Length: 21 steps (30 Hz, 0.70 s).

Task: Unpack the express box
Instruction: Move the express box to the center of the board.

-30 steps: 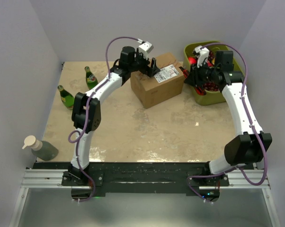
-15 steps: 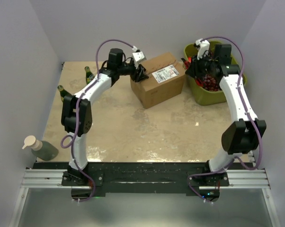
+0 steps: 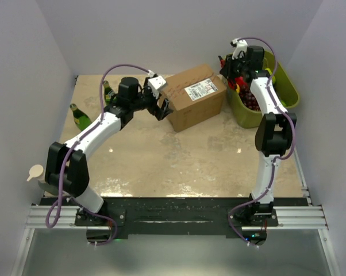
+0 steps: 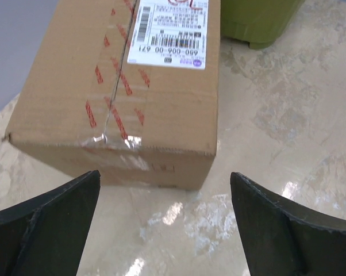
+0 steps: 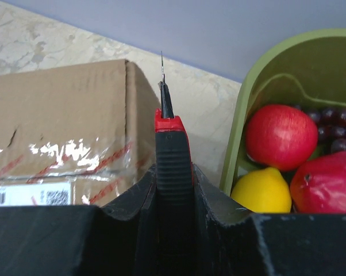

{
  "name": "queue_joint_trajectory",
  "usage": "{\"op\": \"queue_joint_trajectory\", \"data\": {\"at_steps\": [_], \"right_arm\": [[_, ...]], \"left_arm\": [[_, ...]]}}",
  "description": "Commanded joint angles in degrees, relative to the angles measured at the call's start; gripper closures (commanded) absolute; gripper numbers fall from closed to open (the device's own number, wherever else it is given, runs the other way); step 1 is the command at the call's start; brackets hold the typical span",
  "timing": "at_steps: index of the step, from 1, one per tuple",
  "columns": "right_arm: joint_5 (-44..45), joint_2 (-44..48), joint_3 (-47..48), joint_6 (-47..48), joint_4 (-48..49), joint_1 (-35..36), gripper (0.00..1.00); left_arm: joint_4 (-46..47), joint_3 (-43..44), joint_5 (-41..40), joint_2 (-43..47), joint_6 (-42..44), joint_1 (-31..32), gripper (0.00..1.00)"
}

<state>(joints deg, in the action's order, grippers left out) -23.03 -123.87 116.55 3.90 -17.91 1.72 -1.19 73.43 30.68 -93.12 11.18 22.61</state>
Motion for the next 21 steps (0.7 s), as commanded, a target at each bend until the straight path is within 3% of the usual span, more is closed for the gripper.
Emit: {"op": "queue_joint_trajectory", "data": {"at_steps": [1,8,11,12,15,21], "right_arm": [[-0.8,-1.5,6.2,-2.7,8.4,1.2,1.0],[-1.1,-4.5,7.9,-0.2,7.4,5.1,1.0],[-1.7,-2.6,4.7,-1.6,7.0,6.6,1.0],[-1.8,-1.9,2.5,-2.0,6.8,6.8,1.0],[-2.4,1.7,-2.4,-2.8,5.9,7.4,1.0],[-3.1,9.9,-13.3,-5.9,5.5,7.6,1.0]], "left_arm": [[-2.9,-4.8,-4.7,5.5,-3.9,-0.3,0.01],[-3.6,-9.4,-9.2,6.0,-6.7,-0.4,0.0],[-5.4,-8.8,-19.0,3.5,-5.4,-0.4,0.01],[-6.1,-7.4,-27.2,2.5,-5.0,-0.4,0.01],[-5.8,-5.7,-34.6,0.0,-7.0,-2.2,0.0],[-3.8,-2.2,-34.7,-5.2,-10.0,-5.0,0.0]]}}
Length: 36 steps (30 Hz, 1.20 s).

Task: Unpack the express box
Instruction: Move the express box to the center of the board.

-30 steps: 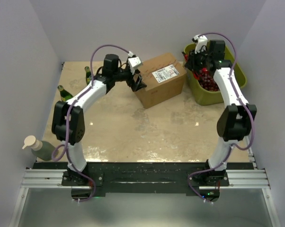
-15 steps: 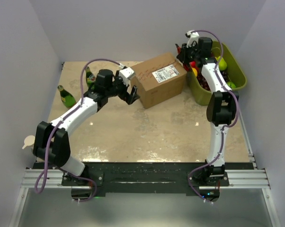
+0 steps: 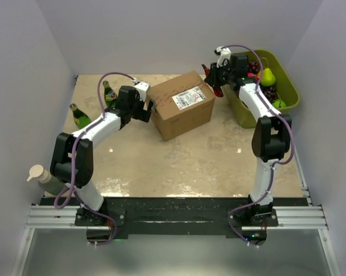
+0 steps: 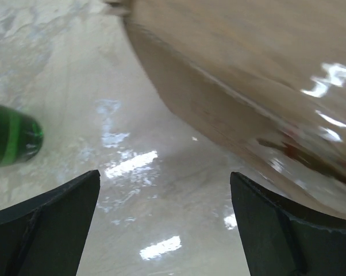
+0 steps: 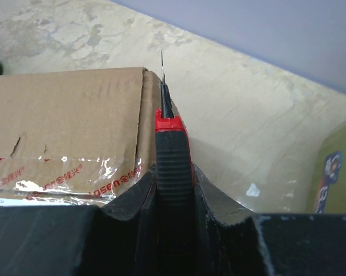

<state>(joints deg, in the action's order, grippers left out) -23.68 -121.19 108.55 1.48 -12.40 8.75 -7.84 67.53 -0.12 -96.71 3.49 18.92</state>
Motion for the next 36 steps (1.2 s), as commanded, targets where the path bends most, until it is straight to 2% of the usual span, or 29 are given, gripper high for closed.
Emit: {"op": "queue_joint_trajectory", "data": {"at_steps": [1,5,6,9,15,20,21,25,28,32,33,34,36], "right_arm": [[-2.7,8.1,-6.5,-3.8,0.0,0.8,1.0],[-4.8,13.4,-12.7,-5.8,-0.2,2.4,1.0],[-5.1,15.7,-15.1,-6.1,-0.8,2.8,1.0],[-7.0,21.3,-21.8,-8.6,-1.7,3.8,1.0],[-10.9,31.4,-35.6,-12.5,-1.5,5.1,1.0],[-13.0,39.1,-39.6,-12.3,-8.0,5.1,1.0],[-13.5,39.8,-40.6,-12.1,-10.2,5.2,1.0],[-11.1,41.6,-42.8,-10.4,-11.9,5.4,1.0],[-6.9,42.1,-39.3,-8.3,-14.1,2.7,1.0],[-4.1,40.0,-26.3,-2.9,-22.9,-2.0,1.0],[-4.7,38.4,-23.2,0.3,-24.6,-2.2,1.0],[-5.7,37.2,-19.9,8.0,-26.4,-2.2,1.0],[-10.4,34.7,-8.8,17.3,-33.9,-2.2,1.0]], "left_arm": [[3.7,3.5,-2.4,-1.9,-2.3,-1.3,0.0],[7.0,0.4,8.4,-1.4,-3.0,-1.3,0.01],[10.1,-0.3,13.6,-0.4,-3.0,-1.2,0.02],[10.9,-2.8,20.0,1.4,-5.3,-0.3,0.02],[11.6,-8.4,27.3,6.3,-7.6,2.2,0.02],[7.6,-9.2,29.6,10.0,-10.3,3.1,0.02],[3.8,-9.3,30.0,11.0,-10.8,3.1,0.02],[2.6,-12.7,29.6,13.4,-13.0,3.1,0.02],[2.6,-13.6,28.7,14.8,-14.3,2.4,0.01],[-2.7,-11.8,25.5,16.5,-11.2,0.4,0.0],[-7.1,-10.8,24.7,16.3,-9.2,0.2,0.0],[-9.3,-8.8,23.9,16.1,-8.2,-0.8,0.0],[-13.6,-7.6,21.4,16.3,-6.7,-2.6,0.0]]}}
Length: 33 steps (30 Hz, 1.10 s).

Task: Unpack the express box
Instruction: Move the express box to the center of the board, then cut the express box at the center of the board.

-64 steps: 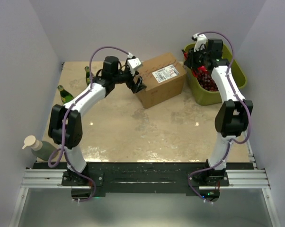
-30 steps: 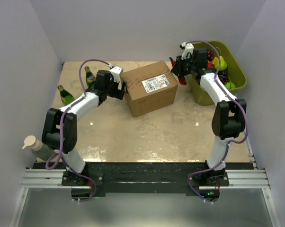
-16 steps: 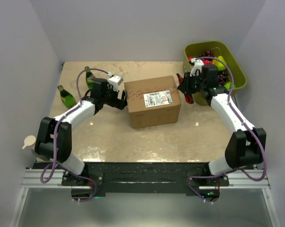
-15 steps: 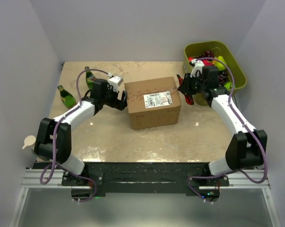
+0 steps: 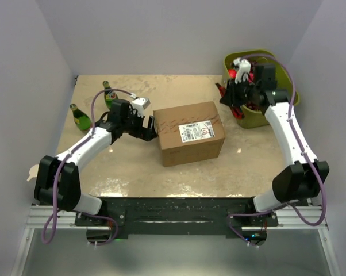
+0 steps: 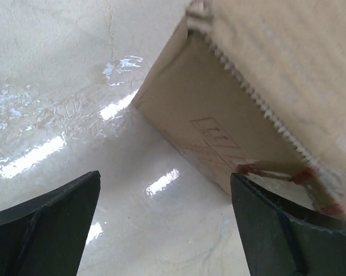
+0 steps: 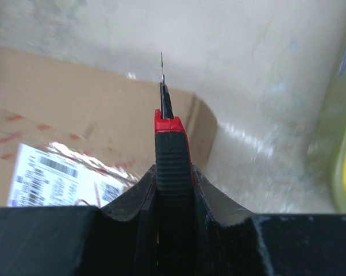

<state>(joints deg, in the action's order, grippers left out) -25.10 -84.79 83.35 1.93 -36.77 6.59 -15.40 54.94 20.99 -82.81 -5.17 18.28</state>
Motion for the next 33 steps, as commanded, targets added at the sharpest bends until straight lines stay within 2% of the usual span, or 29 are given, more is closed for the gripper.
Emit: {"op": "queue_joint_trajectory", "data": {"at_steps": [1,2,3,4,5,7,11,13,16,17,22,26,33], "right_arm": [[-10.0,-5.5,20.4,26.0,-12.9,0.3,1.0],[-10.1,-7.8,29.8,30.6,-16.8,2.4,1.0],[-9.9,-10.8,34.9,35.3,-26.6,3.8,1.0],[-9.2,-15.8,39.7,42.8,-31.6,6.8,1.0],[-8.4,-18.4,47.3,45.3,-39.3,8.3,1.0],[-4.6,-21.9,52.3,48.8,-44.5,13.2,1.0],[4.7,-23.2,48.4,52.5,-44.5,21.6,1.0],[9.5,-23.6,47.5,54.0,-44.5,25.9,1.0],[14.1,-25.1,48.5,54.3,-44.6,30.1,1.0],[15.1,-25.4,49.5,54.5,-44.6,31.1,1.0],[23.9,-25.4,47.4,57.7,-44.7,38.0,1.0],[32.1,-26.2,43.9,56.9,-44.7,41.4,1.0],[35.6,-27.9,45.3,54.7,-44.9,42.6,1.0]], "left_arm": [[-6.5,5.2,-0.6,2.6,2.0,-2.7,0.0],[-6.6,4.9,-0.7,3.2,1.9,-3.6,0.0],[-5.8,4.7,-0.7,4.5,1.6,-4.9,0.0],[-5.2,4.4,-0.7,5.0,1.5,-5.5,0.0],[-2.9,4.3,-0.1,6.2,1.5,-5.9,0.0],[0.4,3.3,1.4,7.3,2.6,-6.4,0.0],[11.4,1.0,2.3,8.9,1.8,-6.4,0.0],[13.5,0.6,2.5,8.8,0.6,-6.7,0.0],[20.1,-2.0,0.2,9.6,-2.7,-6.9,0.01],[21.5,-2.3,-3.6,9.9,-4.8,-6.9,0.02],[25.9,-3.5,-7.5,9.1,-8.2,-7.5,0.02],[27.9,-3.0,-9.5,7.0,-8.2,-7.5,0.02],[34.7,-2.6,-5.7,3.1,-11.5,-7.6,0.02]]}}
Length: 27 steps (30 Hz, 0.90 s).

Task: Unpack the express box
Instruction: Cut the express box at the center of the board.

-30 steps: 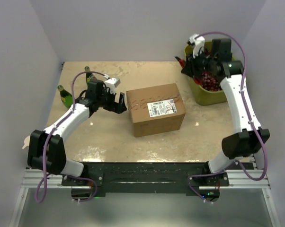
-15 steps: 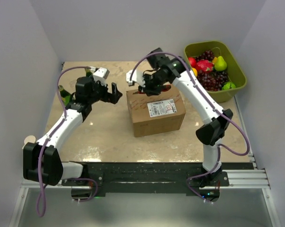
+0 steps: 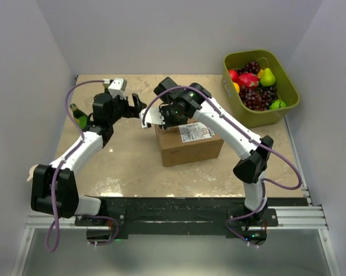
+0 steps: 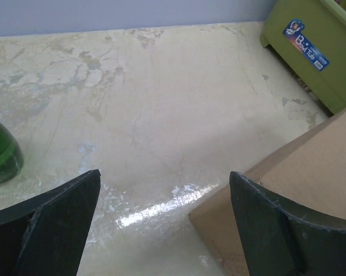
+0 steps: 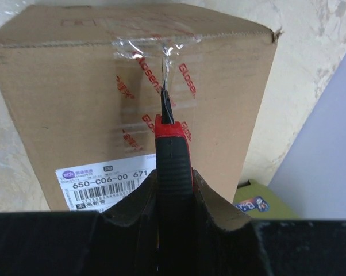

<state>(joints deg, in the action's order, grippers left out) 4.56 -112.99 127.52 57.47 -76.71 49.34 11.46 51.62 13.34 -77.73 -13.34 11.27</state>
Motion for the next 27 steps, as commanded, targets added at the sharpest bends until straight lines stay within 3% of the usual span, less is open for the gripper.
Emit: {"op": "queue_joint_trajectory", "data": {"at_steps": [1,4,7,13,27], "right_arm": [[6.0,0.4,0.7,-1.1,-4.9,-0.1,1.0],[6.8,0.7,-0.4,-1.8,-4.9,-0.1,1.0],[6.3,0.3,-0.3,-2.8,-4.9,-0.1,1.0],[5.6,-0.7,0.2,-4.3,-4.9,0.0,1.0],[6.4,-2.9,-0.3,-4.6,-4.9,0.5,1.0]], "left_arm": [[9.6,0.9,5.0,-2.9,-4.7,-0.5,0.02],[14.6,1.0,14.3,-4.7,-7.2,-0.5,0.04],[16.6,1.3,17.7,-7.1,-10.8,-0.5,0.05],[19.6,0.9,20.4,-9.7,-14.8,-0.5,0.07],[19.1,0.5,20.3,-10.9,-14.8,-0.5,0.07]]}}
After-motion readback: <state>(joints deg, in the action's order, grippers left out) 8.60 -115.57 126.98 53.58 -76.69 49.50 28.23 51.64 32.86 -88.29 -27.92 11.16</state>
